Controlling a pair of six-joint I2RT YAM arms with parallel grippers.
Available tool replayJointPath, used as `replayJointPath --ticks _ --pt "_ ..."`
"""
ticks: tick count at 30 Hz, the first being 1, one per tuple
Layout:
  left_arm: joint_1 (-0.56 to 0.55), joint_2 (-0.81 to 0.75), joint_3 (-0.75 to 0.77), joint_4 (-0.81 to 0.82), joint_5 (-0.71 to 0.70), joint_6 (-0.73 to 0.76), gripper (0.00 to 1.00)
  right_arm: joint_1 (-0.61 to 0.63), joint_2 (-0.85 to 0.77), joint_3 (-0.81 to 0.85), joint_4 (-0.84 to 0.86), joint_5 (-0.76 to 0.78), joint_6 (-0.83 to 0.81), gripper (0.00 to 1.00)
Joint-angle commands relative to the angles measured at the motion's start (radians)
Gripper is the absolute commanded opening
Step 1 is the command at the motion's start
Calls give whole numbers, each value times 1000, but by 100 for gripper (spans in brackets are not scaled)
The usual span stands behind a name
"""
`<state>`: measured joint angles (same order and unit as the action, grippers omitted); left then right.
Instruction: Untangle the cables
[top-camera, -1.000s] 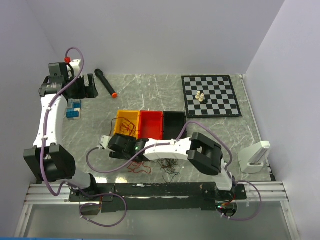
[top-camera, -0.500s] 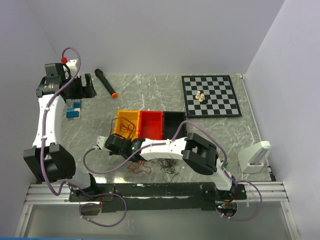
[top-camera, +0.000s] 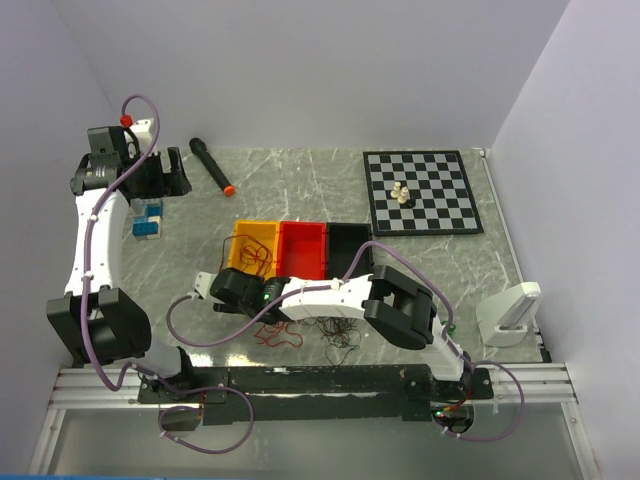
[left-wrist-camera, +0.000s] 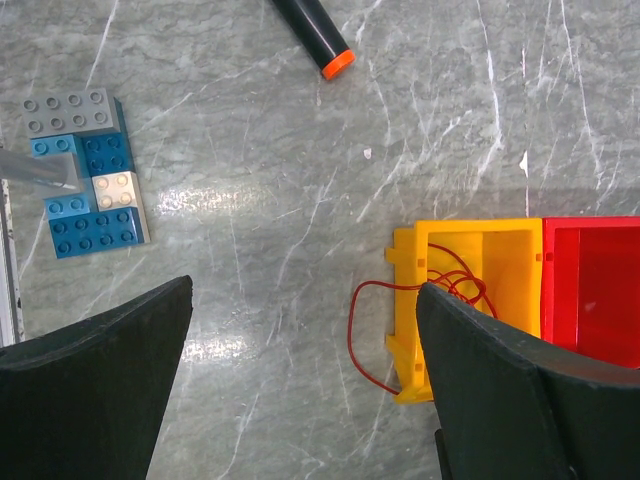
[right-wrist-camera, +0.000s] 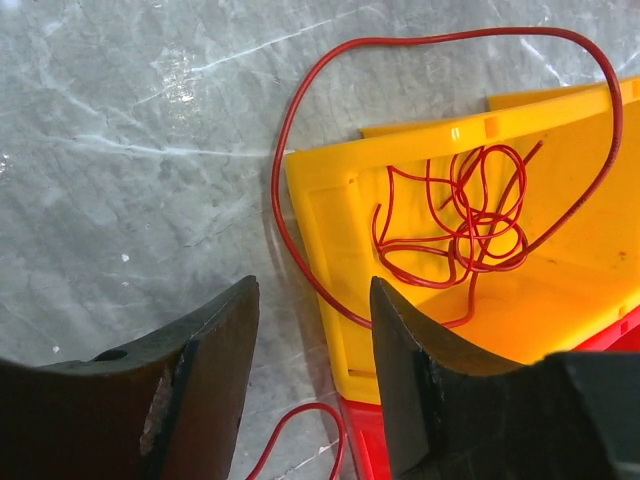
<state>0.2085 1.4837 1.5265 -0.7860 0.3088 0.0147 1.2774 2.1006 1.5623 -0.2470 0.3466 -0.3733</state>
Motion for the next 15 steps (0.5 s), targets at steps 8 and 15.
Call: replayJointPath --ticks 8,15 --pt "12 4 26 19 18 7 98 -4 53 31 32 38 -52 43" --pt "15 12 14 30 18 8 98 -4 65 12 48 43 -36 38"
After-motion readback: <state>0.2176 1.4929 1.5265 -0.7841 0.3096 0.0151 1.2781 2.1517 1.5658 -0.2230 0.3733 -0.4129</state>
